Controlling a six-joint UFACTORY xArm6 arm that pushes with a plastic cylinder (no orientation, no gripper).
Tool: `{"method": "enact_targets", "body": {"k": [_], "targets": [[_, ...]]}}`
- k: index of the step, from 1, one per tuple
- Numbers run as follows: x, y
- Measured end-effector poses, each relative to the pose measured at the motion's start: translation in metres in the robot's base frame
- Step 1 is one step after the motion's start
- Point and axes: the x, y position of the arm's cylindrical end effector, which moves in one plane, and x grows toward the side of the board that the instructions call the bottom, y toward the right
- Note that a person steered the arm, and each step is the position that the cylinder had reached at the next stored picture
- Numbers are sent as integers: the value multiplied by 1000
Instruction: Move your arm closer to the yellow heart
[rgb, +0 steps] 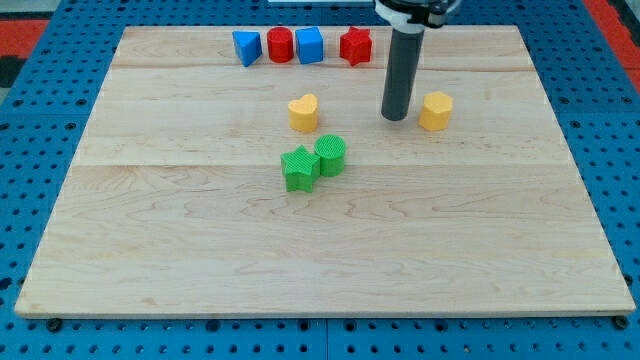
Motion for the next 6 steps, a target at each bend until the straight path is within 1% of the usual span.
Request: {"method": "enact_targets", "body": {"k": [1,2,3,4,5,6], "targets": [[-19,39],[0,60],[5,-9],[24,-72],[37,-98],[33,-152]]}}
